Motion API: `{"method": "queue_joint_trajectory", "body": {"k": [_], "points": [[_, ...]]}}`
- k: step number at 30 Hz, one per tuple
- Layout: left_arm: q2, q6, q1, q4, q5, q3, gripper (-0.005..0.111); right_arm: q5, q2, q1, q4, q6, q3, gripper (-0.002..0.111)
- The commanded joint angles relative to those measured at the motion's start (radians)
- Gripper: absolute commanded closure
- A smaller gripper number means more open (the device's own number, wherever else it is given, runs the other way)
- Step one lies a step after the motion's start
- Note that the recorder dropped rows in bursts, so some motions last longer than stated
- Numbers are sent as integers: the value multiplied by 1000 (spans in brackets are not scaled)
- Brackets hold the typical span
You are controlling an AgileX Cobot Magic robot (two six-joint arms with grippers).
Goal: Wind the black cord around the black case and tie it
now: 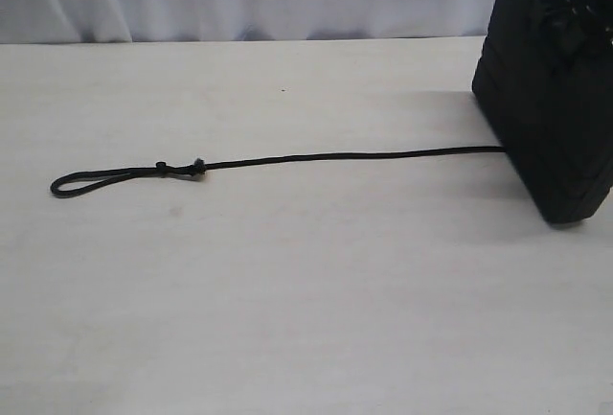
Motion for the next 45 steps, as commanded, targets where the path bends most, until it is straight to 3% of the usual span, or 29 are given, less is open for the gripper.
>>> {"method": "queue_joint_trajectory", "body": {"k": [1,3,7,18,23,29,45], "points": [[-3,-6,2,-1,-12,2,107,0,-8,-1,11,-11,8,67],[-3,-6,2,-1,-12,2,107,-7,-8,-1,14,4,8,57],[-3,-6,2,-1,-12,2,107,-12,-8,-1,14,23,8,50],[-3,-6,2,-1,-12,2,107,-12,-8,-1,14,25,8,51],[-3,-6,2,-1,-12,2,107,-10,-8,-1,12,32,4,66],[-3,-6,2,-1,-12,2,107,-10,-9,-1,-19,53,-4,50],[-3,-6,2,-1,-12,2,107,-61,-9,-1,-38,66,-4,53]]}}
